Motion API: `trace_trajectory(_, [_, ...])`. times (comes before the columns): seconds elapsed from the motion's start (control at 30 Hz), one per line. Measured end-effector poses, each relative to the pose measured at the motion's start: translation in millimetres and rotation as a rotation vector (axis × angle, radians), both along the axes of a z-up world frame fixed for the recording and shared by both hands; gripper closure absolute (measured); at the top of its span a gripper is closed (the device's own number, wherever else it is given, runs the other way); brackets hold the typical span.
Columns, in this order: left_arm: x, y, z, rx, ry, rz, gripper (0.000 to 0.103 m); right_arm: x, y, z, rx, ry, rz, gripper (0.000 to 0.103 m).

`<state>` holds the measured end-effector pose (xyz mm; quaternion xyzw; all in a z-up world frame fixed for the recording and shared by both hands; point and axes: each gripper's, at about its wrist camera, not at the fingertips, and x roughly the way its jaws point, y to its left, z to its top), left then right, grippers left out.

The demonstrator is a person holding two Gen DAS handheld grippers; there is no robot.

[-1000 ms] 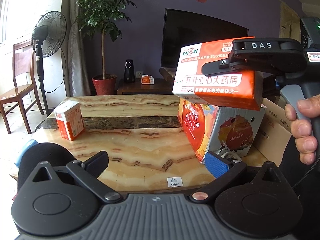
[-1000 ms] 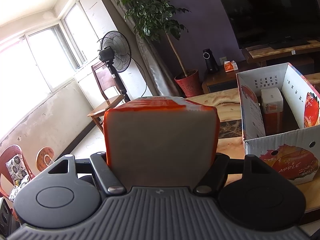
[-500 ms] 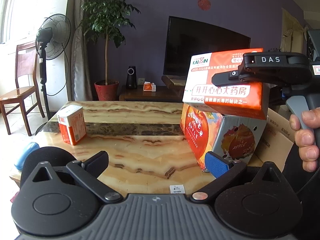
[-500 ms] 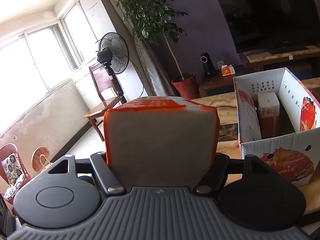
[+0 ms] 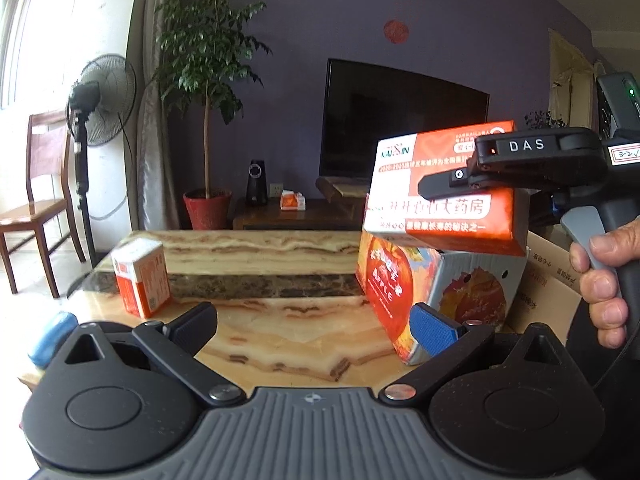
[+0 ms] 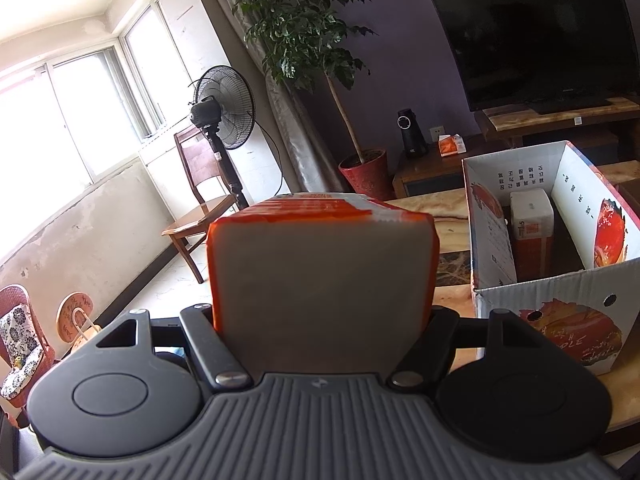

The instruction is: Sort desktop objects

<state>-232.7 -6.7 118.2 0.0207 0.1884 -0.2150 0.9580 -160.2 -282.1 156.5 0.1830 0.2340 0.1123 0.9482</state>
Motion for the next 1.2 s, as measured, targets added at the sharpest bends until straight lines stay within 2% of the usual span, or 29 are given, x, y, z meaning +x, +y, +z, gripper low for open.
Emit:
trace_trajectory(0.4, [6, 6, -6, -0.028, 0.03, 0.031, 0.001, -2, 9, 1, -0.018, -0.005, 0.037, 0.03])
trace_trajectory(0.83, [6, -1, -9, -0.005, 0.035, 0.009, 0.001, -3, 21, 2, -0.038, -0.005, 0.1, 0.03])
trace_trajectory(1.2, [7, -9, -12, 0.032, 0.053, -0.042, 0.001, -4, 15, 3, 0.008, -0.003, 0.096, 0.03])
